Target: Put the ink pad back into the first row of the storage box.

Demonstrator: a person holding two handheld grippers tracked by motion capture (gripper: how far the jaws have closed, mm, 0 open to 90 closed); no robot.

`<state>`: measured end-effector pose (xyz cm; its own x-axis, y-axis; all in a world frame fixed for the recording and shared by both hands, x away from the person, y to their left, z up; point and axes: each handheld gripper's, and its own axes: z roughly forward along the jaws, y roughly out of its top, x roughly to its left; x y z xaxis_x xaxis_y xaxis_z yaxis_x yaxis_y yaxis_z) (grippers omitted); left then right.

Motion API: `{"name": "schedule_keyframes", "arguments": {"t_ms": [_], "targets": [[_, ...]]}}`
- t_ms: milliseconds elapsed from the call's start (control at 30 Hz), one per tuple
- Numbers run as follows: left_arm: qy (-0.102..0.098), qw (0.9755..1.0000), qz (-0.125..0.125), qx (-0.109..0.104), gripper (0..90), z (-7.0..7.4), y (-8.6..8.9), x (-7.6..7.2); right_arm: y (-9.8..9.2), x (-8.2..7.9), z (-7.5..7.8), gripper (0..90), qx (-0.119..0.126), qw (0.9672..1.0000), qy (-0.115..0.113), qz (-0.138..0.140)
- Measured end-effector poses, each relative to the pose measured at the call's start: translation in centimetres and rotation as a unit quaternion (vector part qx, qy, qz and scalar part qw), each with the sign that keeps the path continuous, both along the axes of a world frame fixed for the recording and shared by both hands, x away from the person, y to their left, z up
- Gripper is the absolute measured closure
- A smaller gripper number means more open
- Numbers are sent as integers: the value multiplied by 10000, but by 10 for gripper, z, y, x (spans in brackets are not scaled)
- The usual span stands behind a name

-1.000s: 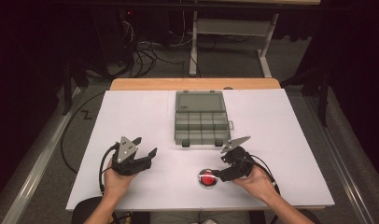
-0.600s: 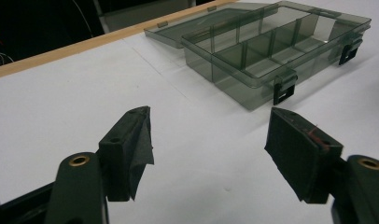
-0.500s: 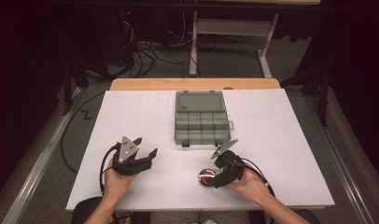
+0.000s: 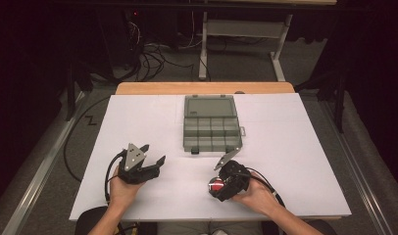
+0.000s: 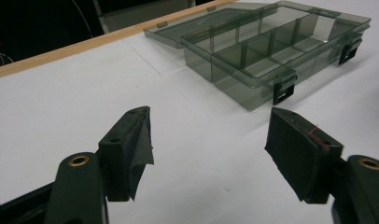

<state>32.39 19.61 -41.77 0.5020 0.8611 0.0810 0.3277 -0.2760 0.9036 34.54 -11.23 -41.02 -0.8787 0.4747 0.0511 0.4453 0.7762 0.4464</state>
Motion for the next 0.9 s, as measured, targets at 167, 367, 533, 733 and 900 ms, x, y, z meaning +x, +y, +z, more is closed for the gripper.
{"name": "schedule_keyframes", "arguments": {"t_ms": [167,367,533,733,900], "targets": [[-1,10000,-5,3,313,0,0,0,5,-3,-2,242,-150,9998,-92,93],[39,10000,21,-79,314,0,0,0,7,-2,-6,253,-319,9993,-137,104],[52,9999,47,-132,314,0,1,1,7,-3,-7,271,-377,9989,-238,135],[49,9999,42,-114,313,0,1,1,7,-4,-7,300,-381,9987,-286,158],[38,9999,46,-134,313,0,1,0,6,-4,-7,313,-354,9988,-280,188]]}}
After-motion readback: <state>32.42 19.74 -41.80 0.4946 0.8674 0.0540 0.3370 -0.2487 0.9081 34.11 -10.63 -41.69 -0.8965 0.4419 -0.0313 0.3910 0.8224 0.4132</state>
